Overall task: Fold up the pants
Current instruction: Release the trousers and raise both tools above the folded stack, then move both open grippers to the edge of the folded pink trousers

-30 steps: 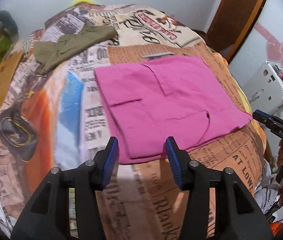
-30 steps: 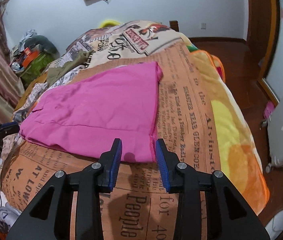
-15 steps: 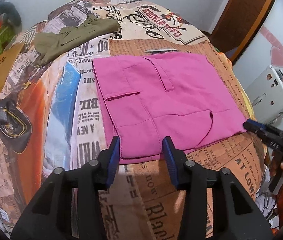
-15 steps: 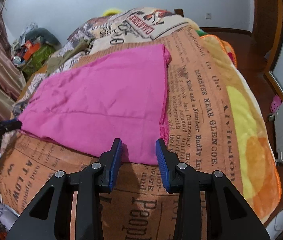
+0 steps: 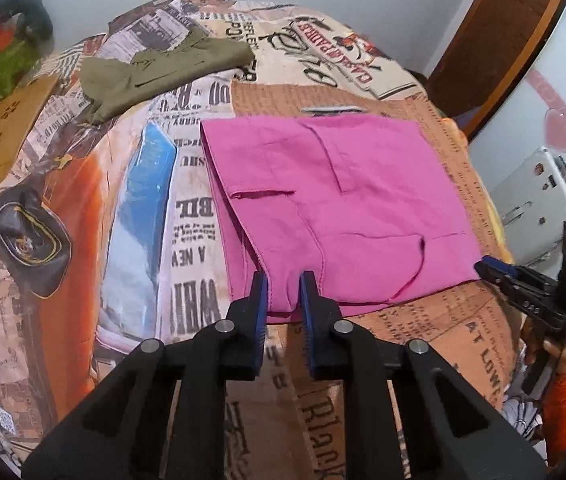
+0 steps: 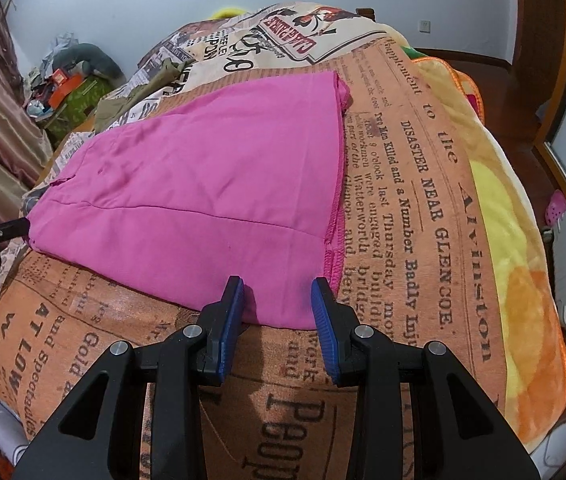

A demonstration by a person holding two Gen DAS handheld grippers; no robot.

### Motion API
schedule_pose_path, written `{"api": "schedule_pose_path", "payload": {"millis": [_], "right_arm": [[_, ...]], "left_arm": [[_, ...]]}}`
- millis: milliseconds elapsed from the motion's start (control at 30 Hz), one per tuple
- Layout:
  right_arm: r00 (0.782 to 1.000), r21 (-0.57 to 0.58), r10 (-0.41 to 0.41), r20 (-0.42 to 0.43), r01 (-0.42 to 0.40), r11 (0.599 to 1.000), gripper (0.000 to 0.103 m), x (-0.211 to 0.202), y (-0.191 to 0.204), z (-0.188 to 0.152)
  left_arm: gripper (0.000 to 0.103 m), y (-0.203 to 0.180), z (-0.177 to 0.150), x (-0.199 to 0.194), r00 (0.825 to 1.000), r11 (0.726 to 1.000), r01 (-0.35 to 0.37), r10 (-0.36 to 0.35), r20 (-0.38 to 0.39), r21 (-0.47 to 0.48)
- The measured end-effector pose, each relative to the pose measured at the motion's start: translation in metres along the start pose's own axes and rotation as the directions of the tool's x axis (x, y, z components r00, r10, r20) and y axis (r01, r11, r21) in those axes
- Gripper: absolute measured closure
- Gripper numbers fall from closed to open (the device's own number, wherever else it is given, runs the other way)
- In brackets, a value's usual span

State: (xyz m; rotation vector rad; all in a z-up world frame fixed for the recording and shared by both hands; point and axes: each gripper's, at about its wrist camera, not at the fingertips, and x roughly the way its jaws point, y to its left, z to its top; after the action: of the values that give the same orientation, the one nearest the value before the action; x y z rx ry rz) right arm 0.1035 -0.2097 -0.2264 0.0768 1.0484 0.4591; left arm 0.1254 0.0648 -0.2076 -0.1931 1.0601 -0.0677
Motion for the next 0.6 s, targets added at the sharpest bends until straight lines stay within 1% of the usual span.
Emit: {"api": "schedule_pose_path", "payload": {"millis": [233,367,467,533,567,600], "right_arm": [[1.000,0.001,0.003,-0.001,-0.003,1.000,0.071,0.001,-0.001,0.000],[1.000,0.001,0.005,-0.005,-0.005,1.000,0.071,0.002,-0.001,0.001],[1.000,-0.008,0.000,-0.010,0.000,1.000,0.072,0.002,0.000,0.002],[1.000,-0.011,-0.004,-0.017,0.004,1.000,0.072,0.002,0.000,0.003],[1.000,-0.015,-0.010,-0.027,0.010,1.000,0.071,0.001,0.001,0.005],[0.999,-0.021,-0.018,-0.034,0.017,1.000,0.071,0.001,0.002,0.008]], "left_arm": [[0.089,0.003,0.001,-0.002,1.000,0.999,-0.027,0.027,0.003,0.017],[0.089,0.009,-0.005,0.010,0.999,0.999,-0.032,0.032,-0.033,0.004],[0.088,0.010,-0.008,0.011,0.999,1.000,-0.029,0.030,-0.030,0.002],[0.086,0.009,-0.006,0.009,0.999,0.999,-0.034,0.034,-0.039,0.007],[0.082,0.008,-0.004,0.007,0.998,0.999,-0.041,0.042,-0.041,0.018],[0.081,0.006,-0.003,0.004,0.998,0.998,-0.054,0.055,-0.036,0.032]]}}
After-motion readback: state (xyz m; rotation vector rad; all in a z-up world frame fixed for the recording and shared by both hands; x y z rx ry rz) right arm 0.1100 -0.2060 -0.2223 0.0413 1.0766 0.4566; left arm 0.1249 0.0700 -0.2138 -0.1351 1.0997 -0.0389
